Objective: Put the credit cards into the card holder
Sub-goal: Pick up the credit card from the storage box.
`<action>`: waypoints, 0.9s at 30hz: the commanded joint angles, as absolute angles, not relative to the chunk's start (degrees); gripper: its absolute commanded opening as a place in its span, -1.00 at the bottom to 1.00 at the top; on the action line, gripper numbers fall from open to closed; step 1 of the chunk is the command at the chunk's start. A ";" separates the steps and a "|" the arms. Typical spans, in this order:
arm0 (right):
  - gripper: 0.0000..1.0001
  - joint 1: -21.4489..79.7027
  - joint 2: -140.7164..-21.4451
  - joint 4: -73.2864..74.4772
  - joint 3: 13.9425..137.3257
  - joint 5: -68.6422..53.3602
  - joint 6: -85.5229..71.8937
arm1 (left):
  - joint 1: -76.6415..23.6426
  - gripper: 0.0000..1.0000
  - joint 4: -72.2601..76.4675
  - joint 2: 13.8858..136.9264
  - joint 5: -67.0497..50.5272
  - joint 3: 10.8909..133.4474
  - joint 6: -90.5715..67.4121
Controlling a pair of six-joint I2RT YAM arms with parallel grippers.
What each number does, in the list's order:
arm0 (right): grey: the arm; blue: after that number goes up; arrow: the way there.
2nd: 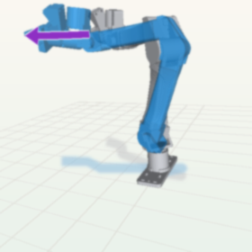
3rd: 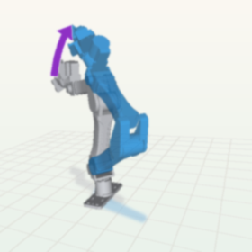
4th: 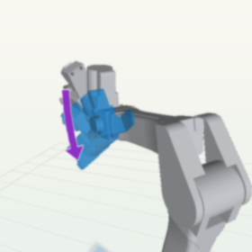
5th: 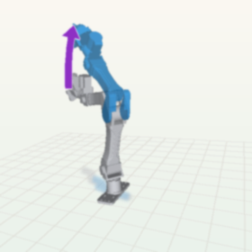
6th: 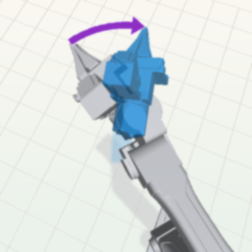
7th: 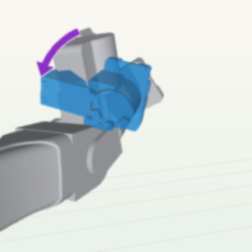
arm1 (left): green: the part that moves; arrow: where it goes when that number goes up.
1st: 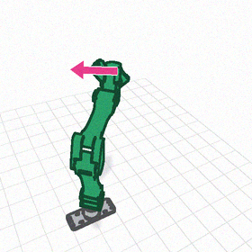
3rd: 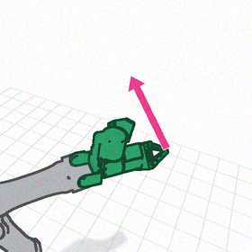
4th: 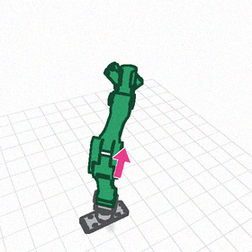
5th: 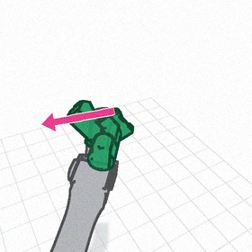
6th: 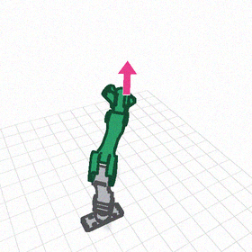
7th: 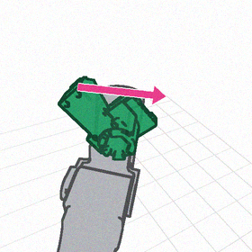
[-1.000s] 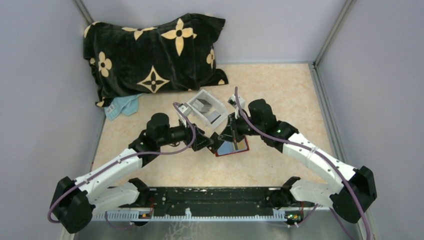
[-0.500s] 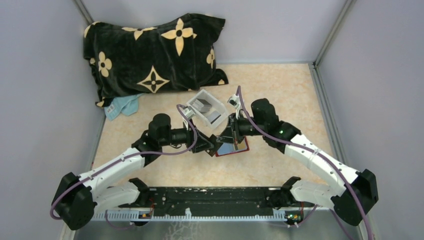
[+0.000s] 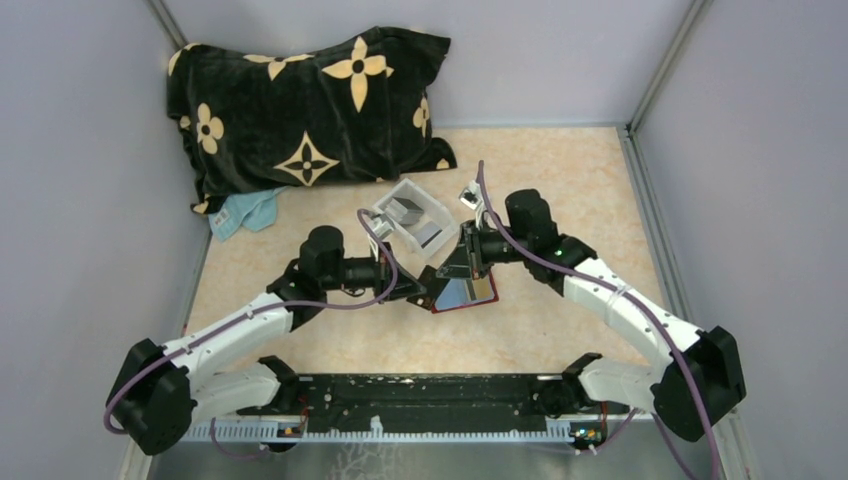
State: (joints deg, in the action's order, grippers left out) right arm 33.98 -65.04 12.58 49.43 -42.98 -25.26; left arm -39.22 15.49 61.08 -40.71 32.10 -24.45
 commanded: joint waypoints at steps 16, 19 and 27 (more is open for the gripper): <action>0.12 33.31 -53.86 -5.87 33.93 -23.07 -28.54 | -39.19 -1.00 55.15 71.64 -21.03 17.39 -51.88; 0.10 33.40 -54.58 -9.95 30.89 -21.75 -29.99 | -39.20 -1.00 63.62 74.70 -19.95 15.29 -56.60; -0.03 33.39 -60.69 -21.31 27.28 -23.86 -34.09 | -39.28 -1.00 76.78 81.38 -19.92 13.44 -64.19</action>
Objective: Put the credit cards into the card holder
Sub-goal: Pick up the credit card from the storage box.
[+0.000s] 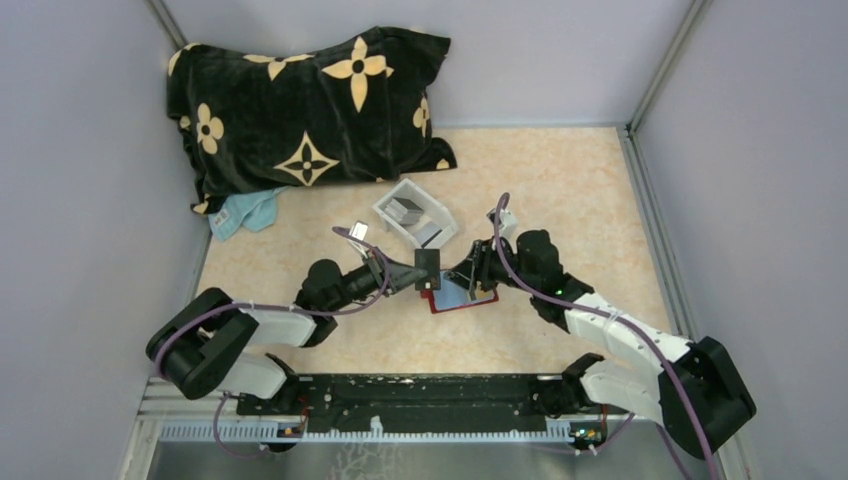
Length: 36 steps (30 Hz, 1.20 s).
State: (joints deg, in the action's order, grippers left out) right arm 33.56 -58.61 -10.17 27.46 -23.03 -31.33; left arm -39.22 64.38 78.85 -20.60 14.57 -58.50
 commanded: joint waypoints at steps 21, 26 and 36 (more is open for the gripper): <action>-0.26 33.40 -68.24 -33.82 25.70 -29.64 -40.24 | -39.29 -1.00 94.57 95.67 -22.68 14.51 -72.51; -0.48 33.40 -70.02 -35.13 26.07 -31.03 -41.29 | -39.24 -1.00 96.93 98.21 -23.37 15.15 -73.77; -0.53 33.40 -75.27 -43.38 25.15 -35.45 -46.40 | -39.20 -1.00 102.47 102.85 -23.69 16.38 -76.90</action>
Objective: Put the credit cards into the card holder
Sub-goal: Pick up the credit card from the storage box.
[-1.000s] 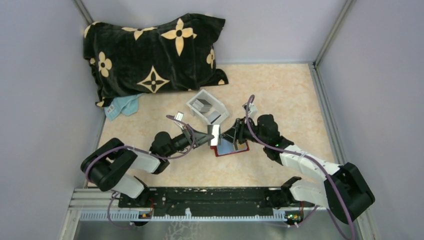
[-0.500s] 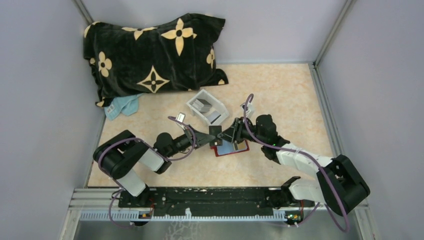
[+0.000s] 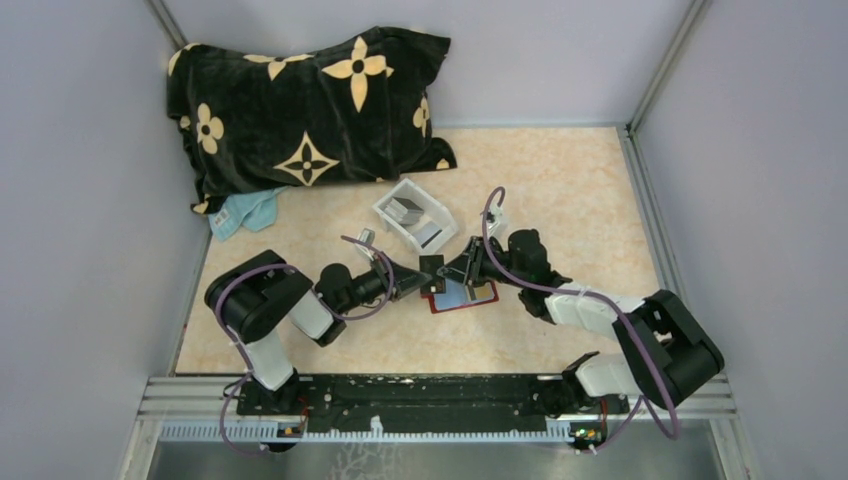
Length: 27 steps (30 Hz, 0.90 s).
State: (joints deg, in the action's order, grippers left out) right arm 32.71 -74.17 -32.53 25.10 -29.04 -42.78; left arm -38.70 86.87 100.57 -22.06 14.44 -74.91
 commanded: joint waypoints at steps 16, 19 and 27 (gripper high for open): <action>-0.74 33.40 -81.76 -55.40 24.20 -40.28 -52.52 | -39.20 -1.00 102.57 103.60 -25.64 18.27 -77.61; -0.85 33.40 -82.39 -57.02 24.34 -41.12 -53.48 | -39.20 -1.00 102.57 103.79 -26.10 18.43 -77.76; -1.00 33.32 -81.26 -54.19 25.54 -42.01 -52.30 | -37.49 -0.26 102.44 103.95 -27.58 17.15 -78.49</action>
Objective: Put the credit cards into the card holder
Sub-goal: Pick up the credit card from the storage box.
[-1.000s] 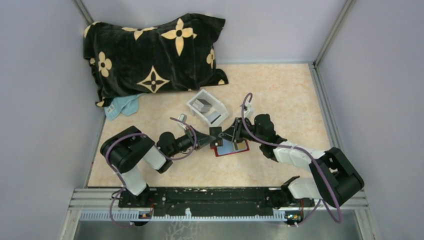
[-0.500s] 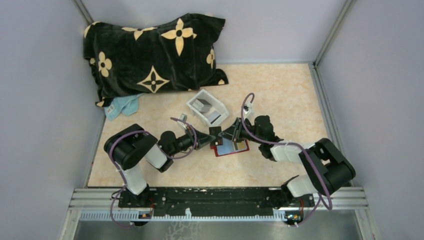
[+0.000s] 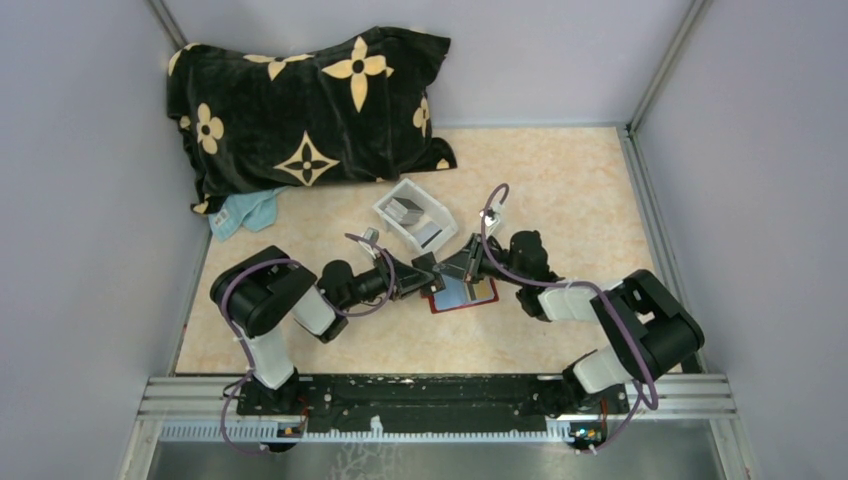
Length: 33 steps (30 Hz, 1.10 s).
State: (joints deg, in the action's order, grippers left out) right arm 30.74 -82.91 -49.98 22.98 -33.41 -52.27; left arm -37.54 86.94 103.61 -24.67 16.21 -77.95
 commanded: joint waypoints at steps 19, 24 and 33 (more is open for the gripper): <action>-1.00 29.93 -70.32 -16.48 31.05 -28.95 -35.42 | -32.63 -0.08 84.86 95.96 -28.20 10.66 -68.98; -1.00 28.34 -71.01 -13.57 30.28 -25.10 -33.50 | -33.53 -0.36 68.64 88.91 -26.82 12.38 -62.47; -1.00 26.84 -75.10 -12.43 30.90 -21.21 -31.54 | -40.03 -0.42 39.69 81.15 -17.57 19.62 -50.37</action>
State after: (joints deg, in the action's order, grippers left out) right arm 27.68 -73.80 -12.45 28.67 -24.23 -33.95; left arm -37.89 53.71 82.32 -22.31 16.82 -57.54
